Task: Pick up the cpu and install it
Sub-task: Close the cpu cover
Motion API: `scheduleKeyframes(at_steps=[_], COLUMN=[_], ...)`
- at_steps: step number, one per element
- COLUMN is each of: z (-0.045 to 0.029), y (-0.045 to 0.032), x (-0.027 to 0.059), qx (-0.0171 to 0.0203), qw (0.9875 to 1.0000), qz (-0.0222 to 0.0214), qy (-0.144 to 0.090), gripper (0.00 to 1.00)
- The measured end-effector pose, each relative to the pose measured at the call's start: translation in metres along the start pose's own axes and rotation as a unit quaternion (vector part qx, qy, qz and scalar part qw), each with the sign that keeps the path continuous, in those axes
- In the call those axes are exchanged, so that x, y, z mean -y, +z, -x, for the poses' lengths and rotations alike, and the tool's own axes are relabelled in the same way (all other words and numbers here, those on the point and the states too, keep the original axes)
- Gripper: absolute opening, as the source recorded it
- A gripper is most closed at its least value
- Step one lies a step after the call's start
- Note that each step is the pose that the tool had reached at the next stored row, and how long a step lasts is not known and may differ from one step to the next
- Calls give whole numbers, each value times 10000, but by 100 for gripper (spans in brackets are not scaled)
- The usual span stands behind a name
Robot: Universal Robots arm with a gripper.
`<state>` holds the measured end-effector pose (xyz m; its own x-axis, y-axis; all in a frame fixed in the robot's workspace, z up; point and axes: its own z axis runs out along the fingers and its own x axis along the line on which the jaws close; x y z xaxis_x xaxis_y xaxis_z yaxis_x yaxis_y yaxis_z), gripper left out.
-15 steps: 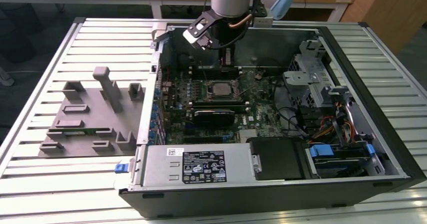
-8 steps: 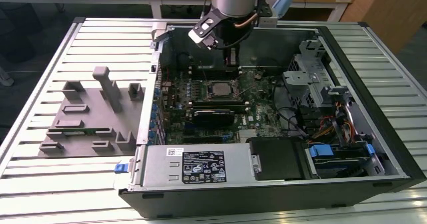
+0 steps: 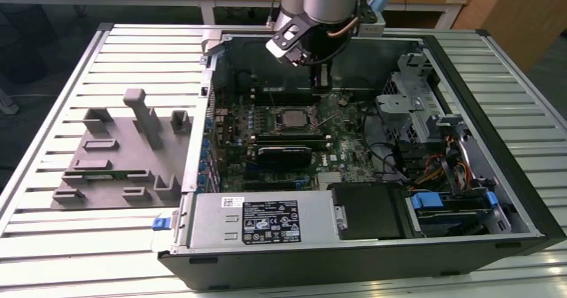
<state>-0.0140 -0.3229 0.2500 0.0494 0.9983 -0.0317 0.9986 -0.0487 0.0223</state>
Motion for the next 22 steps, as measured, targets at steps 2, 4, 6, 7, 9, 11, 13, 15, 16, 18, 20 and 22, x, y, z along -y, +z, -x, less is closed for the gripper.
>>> scheduleKeyframes(at_steps=[2,4,6,7,9,11,13,15,16,18,20,22], z=[-3,-6,-9,-11,-14,-17,-20,-23,-25,-26,-26,-27], y=[1,2,3,4,6,7,8,9,10,11,11,11], x=[-60,-119,-179,-208,-271,-331,-397,-463,-490,-510,-523,-559], qx=[0,1,1,1,1,0,1,1,1,1,2,1], qw=[10000,10000,10000,10000,10000,10000,10000,10000,10000,10000,10000,10000], qz=[-2,-5,-7,-9,-11,-13,-17,-21,-21,-22,-22,-24], qy=[0,0,0,0,-1,0,0,-1,-1,-1,-1,-1], gripper=[11,11,11,11,11,11,11,11,11,11,11,11])
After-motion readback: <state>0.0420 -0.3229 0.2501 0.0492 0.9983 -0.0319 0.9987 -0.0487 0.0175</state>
